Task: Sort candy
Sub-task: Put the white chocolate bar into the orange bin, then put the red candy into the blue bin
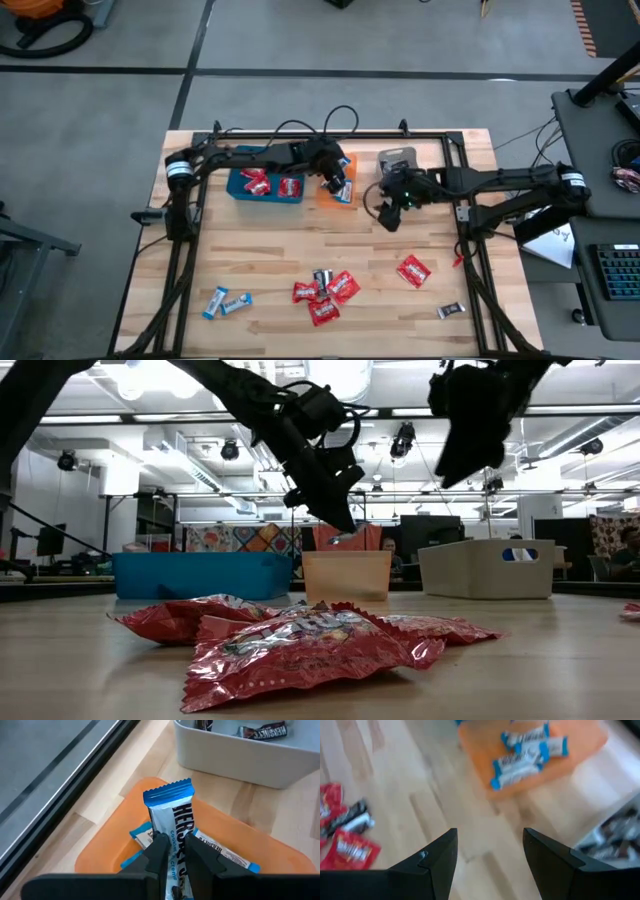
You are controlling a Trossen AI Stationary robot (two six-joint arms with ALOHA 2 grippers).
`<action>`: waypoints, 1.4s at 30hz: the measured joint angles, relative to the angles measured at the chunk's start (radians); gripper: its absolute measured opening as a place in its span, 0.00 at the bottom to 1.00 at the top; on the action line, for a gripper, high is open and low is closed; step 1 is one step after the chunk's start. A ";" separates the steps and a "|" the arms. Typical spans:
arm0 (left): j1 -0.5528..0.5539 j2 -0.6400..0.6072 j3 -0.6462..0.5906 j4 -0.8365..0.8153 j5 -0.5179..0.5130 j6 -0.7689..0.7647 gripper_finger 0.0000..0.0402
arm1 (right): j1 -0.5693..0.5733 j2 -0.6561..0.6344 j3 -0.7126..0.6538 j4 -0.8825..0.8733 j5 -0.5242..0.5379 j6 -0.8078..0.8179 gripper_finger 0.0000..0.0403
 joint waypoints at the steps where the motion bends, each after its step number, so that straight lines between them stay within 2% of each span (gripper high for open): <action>1: 0.001 0.005 0.011 -0.015 -0.001 0.000 0.11 | 0.016 0.000 0.000 -0.023 0.000 0.023 0.53; 9: 0.002 0.032 0.052 -0.071 -0.002 0.019 0.24 | 0.130 0.000 0.000 -0.187 -0.003 0.236 0.53; 14: 0.002 0.027 0.052 -0.075 -0.002 0.026 0.32 | 0.188 0.000 0.000 -0.280 -0.059 0.378 0.53; 22: -0.010 0.018 0.052 -0.082 -0.001 0.035 0.35 | 0.290 0.001 0.000 -0.365 -0.078 0.569 0.53; 25: -0.025 0.007 0.052 -0.079 0.040 0.058 0.35 | 0.315 0.001 -0.007 -0.383 -0.078 0.635 0.53; 32: -0.065 -0.054 0.052 -0.061 0.180 0.089 0.35 | 0.357 0.001 -0.095 -0.378 -0.091 0.794 0.53; 37: -0.095 -0.089 0.051 -0.063 0.187 0.106 0.35 | 0.388 0.001 -0.175 -0.302 -0.188 0.862 0.53; 42: -0.123 -0.129 0.042 -0.041 0.228 0.112 0.35 | 0.436 0.001 -0.241 -0.153 -0.263 0.933 0.53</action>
